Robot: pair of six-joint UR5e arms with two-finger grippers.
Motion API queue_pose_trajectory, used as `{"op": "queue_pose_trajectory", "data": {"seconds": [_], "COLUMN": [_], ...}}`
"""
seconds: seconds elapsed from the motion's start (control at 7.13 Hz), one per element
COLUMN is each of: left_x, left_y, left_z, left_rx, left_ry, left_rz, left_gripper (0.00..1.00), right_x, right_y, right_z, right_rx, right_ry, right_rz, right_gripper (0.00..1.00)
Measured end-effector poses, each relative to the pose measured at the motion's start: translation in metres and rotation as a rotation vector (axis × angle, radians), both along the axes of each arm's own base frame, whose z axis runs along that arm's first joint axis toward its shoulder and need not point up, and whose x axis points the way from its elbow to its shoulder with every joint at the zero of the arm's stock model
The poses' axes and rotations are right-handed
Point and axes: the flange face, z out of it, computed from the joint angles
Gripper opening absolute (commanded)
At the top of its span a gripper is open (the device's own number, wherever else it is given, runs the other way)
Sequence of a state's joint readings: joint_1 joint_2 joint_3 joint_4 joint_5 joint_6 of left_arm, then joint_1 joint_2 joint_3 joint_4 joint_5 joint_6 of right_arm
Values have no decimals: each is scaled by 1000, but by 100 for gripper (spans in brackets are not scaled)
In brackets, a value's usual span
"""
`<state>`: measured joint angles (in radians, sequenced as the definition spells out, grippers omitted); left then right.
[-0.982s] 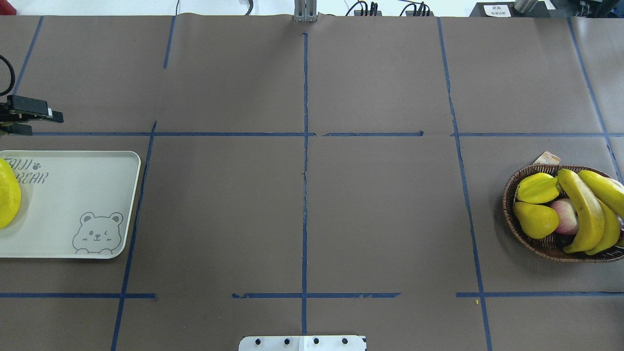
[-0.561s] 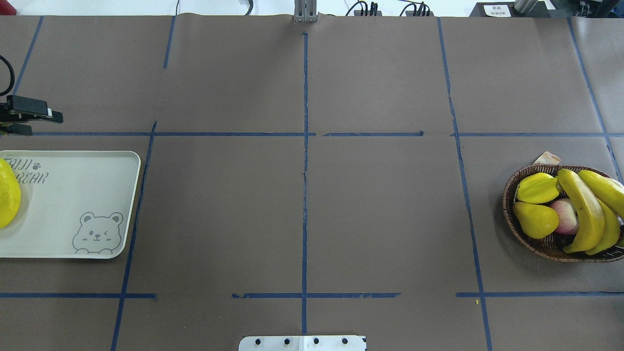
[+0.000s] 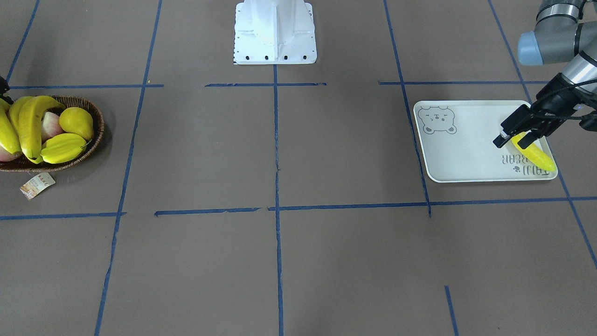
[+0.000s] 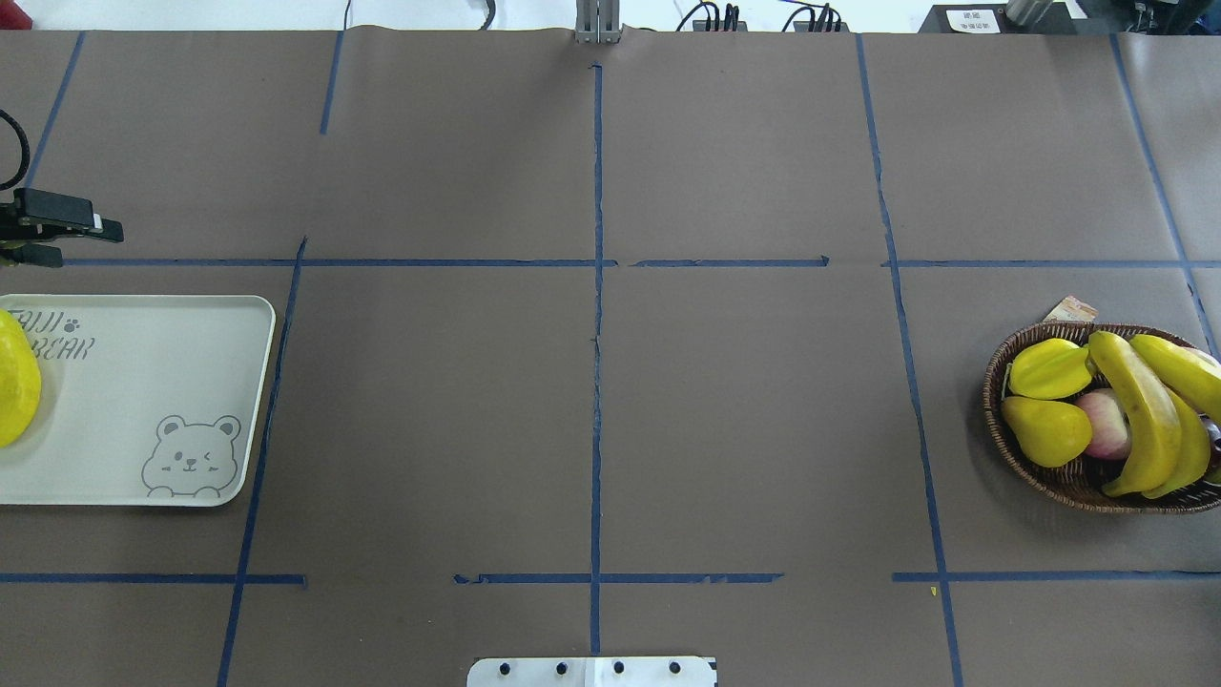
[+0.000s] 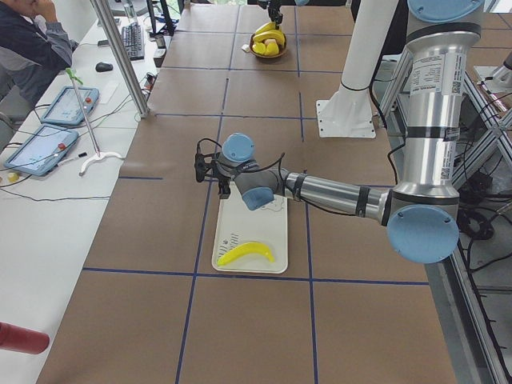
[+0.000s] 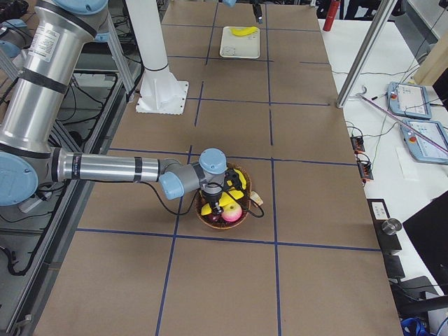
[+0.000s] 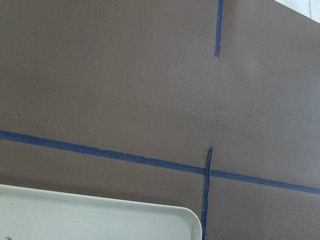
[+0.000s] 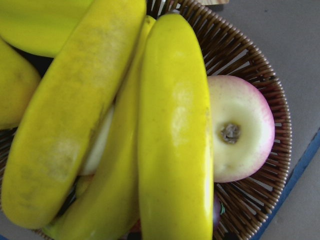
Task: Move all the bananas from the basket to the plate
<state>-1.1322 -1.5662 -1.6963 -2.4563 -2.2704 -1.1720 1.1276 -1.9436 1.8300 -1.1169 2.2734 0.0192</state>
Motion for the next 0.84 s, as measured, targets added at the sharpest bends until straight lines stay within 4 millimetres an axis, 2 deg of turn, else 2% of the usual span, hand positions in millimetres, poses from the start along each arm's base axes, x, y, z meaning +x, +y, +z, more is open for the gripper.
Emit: {"op": "queue_pose_trajectory", "data": {"seconds": [0.14, 0.28, 0.84], "left_x": [0, 0, 1], "left_y": [0, 0, -1], "left_z": [1, 1, 1], "left_rx": [-1, -1, -2], "left_ry": [0, -1, 0], "left_rz": [0, 0, 1], "left_gripper": [100, 100, 100], "right_x": [0, 0, 0], "right_y": [-1, -1, -3], "right_z": [0, 0, -7], "right_rx": [1, 3, 15], "right_ry": [-1, -2, -10], "right_rz": [0, 0, 4], "right_gripper": [20, 14, 4]}}
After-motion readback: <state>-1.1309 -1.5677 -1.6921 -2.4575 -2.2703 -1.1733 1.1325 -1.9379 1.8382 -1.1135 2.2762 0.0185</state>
